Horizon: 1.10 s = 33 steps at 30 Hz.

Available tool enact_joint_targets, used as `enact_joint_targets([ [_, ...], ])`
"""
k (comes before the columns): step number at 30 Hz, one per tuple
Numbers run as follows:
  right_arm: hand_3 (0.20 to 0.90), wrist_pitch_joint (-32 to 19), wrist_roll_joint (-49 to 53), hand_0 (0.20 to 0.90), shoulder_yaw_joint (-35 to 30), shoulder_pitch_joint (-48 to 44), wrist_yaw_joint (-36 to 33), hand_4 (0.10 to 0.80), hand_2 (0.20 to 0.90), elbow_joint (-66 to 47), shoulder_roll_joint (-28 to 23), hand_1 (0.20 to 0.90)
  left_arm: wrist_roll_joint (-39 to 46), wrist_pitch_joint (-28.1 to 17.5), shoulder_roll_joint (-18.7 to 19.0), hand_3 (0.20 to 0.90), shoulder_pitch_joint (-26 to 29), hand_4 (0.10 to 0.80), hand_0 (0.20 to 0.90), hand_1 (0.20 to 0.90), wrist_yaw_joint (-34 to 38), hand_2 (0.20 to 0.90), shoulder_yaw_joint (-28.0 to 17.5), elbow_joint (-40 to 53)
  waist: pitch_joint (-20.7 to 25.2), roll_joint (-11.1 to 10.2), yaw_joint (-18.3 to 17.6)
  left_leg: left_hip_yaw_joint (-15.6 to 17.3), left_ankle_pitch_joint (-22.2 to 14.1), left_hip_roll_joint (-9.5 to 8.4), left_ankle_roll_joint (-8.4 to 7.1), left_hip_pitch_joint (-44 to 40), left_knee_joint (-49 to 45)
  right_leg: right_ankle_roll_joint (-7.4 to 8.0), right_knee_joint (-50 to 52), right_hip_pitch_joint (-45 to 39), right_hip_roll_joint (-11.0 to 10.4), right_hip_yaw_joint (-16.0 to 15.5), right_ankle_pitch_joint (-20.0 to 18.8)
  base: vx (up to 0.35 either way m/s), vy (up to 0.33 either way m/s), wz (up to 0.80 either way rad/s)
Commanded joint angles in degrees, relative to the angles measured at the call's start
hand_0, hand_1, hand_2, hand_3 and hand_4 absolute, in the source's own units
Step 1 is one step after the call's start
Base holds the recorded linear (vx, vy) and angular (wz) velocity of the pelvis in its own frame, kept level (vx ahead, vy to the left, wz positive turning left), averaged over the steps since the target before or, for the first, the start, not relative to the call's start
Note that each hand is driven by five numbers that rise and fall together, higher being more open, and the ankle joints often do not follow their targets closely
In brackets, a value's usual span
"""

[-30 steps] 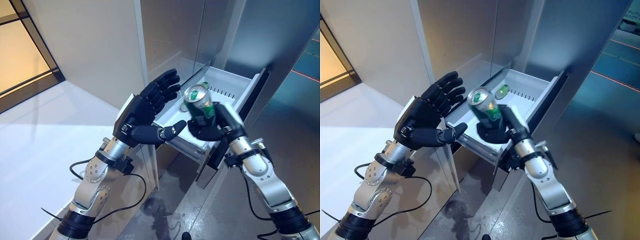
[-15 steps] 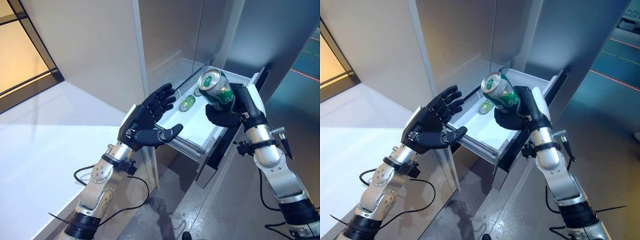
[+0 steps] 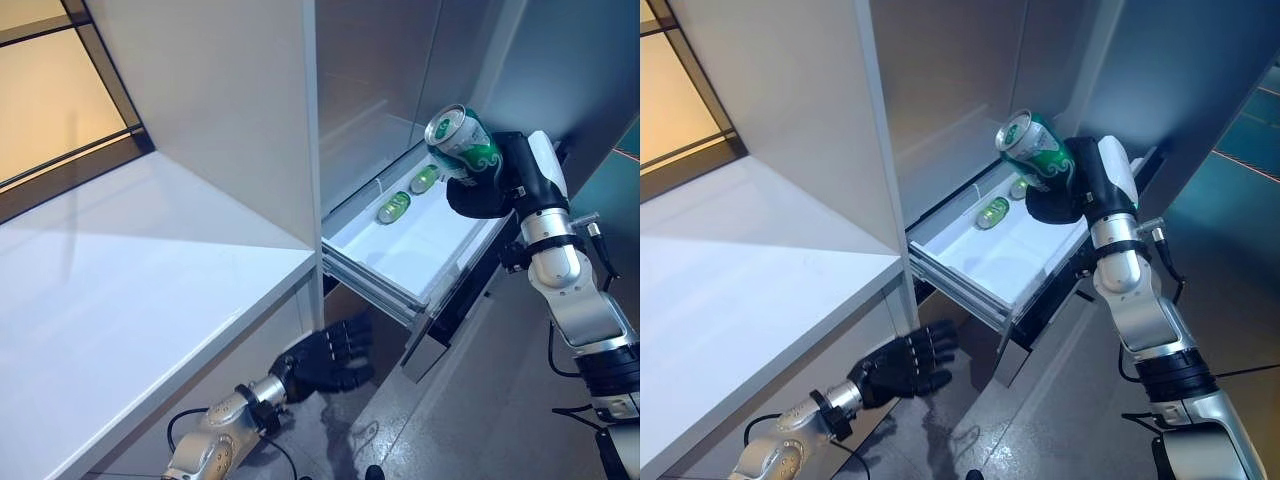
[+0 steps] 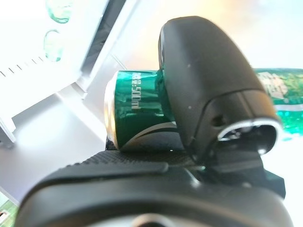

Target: Put drinks into fridge and close the fridge

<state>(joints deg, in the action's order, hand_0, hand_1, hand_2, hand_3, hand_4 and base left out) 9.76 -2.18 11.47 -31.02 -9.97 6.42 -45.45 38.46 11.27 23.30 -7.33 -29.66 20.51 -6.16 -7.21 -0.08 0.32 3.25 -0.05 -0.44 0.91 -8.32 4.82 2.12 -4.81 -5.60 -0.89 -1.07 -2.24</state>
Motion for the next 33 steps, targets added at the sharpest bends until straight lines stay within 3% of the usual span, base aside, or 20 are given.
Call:
enact_joint_targets([
  [1, 0.200, -3.04, 2.75, 0.300, -1.12, -18.97, -2.31, 0.100, 0.300, 4.69, -6.02, 0.300, -1.05, -2.27, 2.26, 0.900, 0.94, 0.800, 0.900, 0.900, -4.45, 0.900, 2.78, 0.74, 3.94, -1.76, 2.57, -1.96, -4.82, -2.20, 1.23, 2.83, -4.63, 0.92, 8.21, 2.23, 2.07, -2.87, 6.26, 0.028, -0.020, 0.14],
  [8, 0.200, -0.95, 12.67, 0.300, 5.52, -28.32, 0.03, 0.100, 0.300, 19.73, -7.17, 0.300, -12.49, -4.86, 3.85, 0.900, 3.96, 0.800, 0.900, 0.900, 5.56, 0.900, 5.17, -17.44, 0.28, -1.79, 5.23, -3.13, -4.51, -2.49, 1.54, 7.40, -8.01, 0.33, 9.85, 4.71, 1.76, -4.49, 6.25, -0.034, -0.048, 0.19],
  [15, 0.200, 3.82, 12.85, 0.300, 9.79, -32.60, 0.84, 0.100, 0.300, 33.25, -5.79, 0.300, -20.51, -8.34, 1.64, 0.900, 6.58, 0.800, 0.900, 0.900, 15.68, 0.900, -0.47, -36.65, -3.56, -0.51, 6.76, -4.10, -3.02, -2.66, 1.27, 10.57, -8.92, -0.84, 10.85, 6.70, 1.86, -6.06, 6.34, -0.074, -0.008, 0.24],
  [23, 0.200, 5.28, 12.34, 0.300, 8.94, -28.48, -0.01, 0.100, 0.300, 38.50, -5.88, 0.300, -21.78, -9.33, 1.53, 0.900, 6.45, 0.800, 0.900, 0.900, 21.44, 0.900, -6.23, -41.31, -6.83, 0.89, 7.74, -5.04, -2.38, -3.35, 1.04, 12.96, -9.86, -1.34, 11.91, 8.56, 1.25, -7.21, 6.49, -0.056, 0.006, 0.15],
  [27, 0.200, 5.63, 11.55, 0.300, 9.02, -28.64, 0.55, 0.100, 0.300, 42.79, -5.07, 0.300, -23.81, -10.07, 2.02, 0.900, 6.87, 0.800, 0.900, 0.900, 22.92, 0.900, -7.08, -43.45, -8.74, 1.73, 8.00, -4.82, -2.13, -3.45, 1.11, 14.47, -10.38, -1.25, 12.44, 10.20, 1.07, -7.17, 6.26, -0.096, 0.003, 0.08],
  [33, 0.200, 6.15, 7.52, 0.300, 10.93, -31.40, 6.73, 0.100, 0.300, 53.76, -5.13, 0.300, -25.57, -11.97, 2.46, 0.900, 7.22, 0.800, 0.900, 0.900, 22.18, 0.900, -6.25, -44.21, -10.06, 2.12, 8.69, -4.28, -1.87, -3.18, 1.16, 15.04, -10.32, -0.70, 12.50, 11.10, 0.88, -6.95, 5.68, -0.030, -0.007, 0.02],
])
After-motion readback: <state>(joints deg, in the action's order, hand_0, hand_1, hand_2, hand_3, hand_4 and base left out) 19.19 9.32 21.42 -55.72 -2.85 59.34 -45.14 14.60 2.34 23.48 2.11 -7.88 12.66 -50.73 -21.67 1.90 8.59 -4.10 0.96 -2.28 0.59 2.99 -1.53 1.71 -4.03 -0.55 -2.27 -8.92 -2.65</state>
